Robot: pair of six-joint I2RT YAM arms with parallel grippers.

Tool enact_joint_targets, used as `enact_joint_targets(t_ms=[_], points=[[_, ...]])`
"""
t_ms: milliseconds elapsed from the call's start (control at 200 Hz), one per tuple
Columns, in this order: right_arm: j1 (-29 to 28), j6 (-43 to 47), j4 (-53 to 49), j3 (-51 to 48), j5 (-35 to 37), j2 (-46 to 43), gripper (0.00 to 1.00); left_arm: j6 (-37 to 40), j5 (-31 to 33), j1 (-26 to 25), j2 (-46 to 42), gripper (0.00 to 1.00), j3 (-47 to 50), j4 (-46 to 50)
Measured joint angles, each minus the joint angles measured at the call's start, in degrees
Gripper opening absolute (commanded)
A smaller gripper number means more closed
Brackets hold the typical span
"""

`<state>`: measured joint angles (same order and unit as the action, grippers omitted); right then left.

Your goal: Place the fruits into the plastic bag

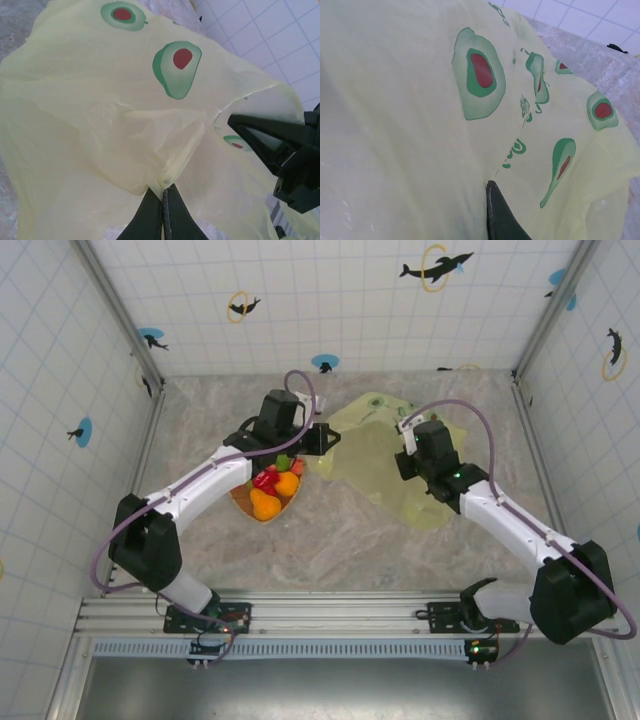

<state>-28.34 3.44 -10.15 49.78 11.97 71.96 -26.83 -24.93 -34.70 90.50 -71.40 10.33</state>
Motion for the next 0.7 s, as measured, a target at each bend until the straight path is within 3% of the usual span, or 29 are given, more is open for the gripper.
enact_joint_targets(t_ms=[55,245,315,495,701], points=[[0.2,0.0,0.0,0.0,0.1,0.2,0.08,0.0,-0.7,0.0,0.0,0.00,0.0,-0.1],[0.5,0.9,0.7,0.6,0.7,3.0,0.36,0.0,-3.9,0.0,0.0,0.00,0.0,-0.3],[0.6,1.6,1.6,1.4,0.5,5.3,0.39,0.0,-4.6,0.0,0.0,0.00,0.0,-0.3],[0.7,2.4,3.0,5.9,-0.8,12.5,0.06,0.0,-4.6,0.0,0.3,0.00,0.0,-0.2],[1.6,1.0,-0.7,9.3,-3.3,13.2,0.00,1.7,1.3,0.0,0.5,0.00,-0.2,1.3]])
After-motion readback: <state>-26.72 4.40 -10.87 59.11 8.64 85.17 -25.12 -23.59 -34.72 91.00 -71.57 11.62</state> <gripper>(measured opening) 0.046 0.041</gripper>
